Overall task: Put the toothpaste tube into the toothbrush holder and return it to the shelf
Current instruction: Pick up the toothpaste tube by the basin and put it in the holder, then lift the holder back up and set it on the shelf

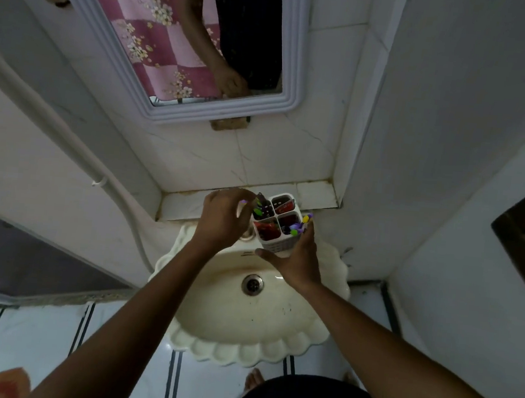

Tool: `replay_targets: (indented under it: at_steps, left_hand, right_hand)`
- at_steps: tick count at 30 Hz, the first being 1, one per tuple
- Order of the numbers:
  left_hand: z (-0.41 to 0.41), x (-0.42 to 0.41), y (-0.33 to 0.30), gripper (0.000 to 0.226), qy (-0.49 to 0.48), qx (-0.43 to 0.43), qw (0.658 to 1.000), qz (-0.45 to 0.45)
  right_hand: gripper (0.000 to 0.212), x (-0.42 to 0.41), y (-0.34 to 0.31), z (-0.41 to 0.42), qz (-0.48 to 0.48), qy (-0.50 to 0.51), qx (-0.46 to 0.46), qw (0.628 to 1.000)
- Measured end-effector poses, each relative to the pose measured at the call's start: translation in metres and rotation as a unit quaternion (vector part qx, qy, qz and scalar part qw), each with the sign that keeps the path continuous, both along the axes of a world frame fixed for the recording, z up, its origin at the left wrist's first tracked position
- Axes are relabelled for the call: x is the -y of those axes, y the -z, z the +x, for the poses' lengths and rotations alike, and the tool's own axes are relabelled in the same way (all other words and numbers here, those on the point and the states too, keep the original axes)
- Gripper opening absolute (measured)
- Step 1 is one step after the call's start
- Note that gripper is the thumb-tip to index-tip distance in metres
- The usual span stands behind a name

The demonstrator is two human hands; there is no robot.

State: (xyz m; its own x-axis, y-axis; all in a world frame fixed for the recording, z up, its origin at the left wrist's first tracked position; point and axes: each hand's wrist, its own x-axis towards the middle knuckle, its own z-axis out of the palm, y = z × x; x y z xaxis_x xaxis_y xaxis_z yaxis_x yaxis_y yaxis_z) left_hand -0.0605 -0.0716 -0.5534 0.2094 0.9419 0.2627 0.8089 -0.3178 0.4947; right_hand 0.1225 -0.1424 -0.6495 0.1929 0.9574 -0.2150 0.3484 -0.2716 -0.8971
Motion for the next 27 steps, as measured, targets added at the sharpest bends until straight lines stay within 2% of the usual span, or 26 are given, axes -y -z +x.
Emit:
replay_targets:
  at_steps: [3, 9, 15, 20, 27]
  left_hand:
    - [-0.010, 0.003, 0.002, 0.022, -0.029, 0.058, 0.998, 0.005]
    - [-0.028, 0.003, 0.009, 0.030, -0.034, 0.106, 0.994, -0.021]
    - [-0.038, 0.002, 0.012, 0.033, -0.013, 0.092, 0.995, -0.033]
    - [-0.039, 0.006, 0.010, 0.038, 0.011, 0.083, 0.995, -0.048]
    - [-0.030, 0.017, -0.028, 0.041, 0.009, 0.116, 0.993, 0.000]
  right_hand:
    - [0.164, -0.008, -0.006, -0.017, 0.001, 0.031, 0.039, 0.999]
    - [0.141, -0.010, -0.007, -0.031, 0.025, 0.089, 0.029, 0.995]
    - [0.126, 0.001, -0.010, -0.029, 0.046, 0.159, 0.021, 0.986]
    - [0.128, 0.015, -0.032, -0.017, 0.100, 0.185, 0.023, 0.977]
    - [0.122, 0.009, -0.097, 0.002, 0.209, 0.166, 0.054, 0.962]
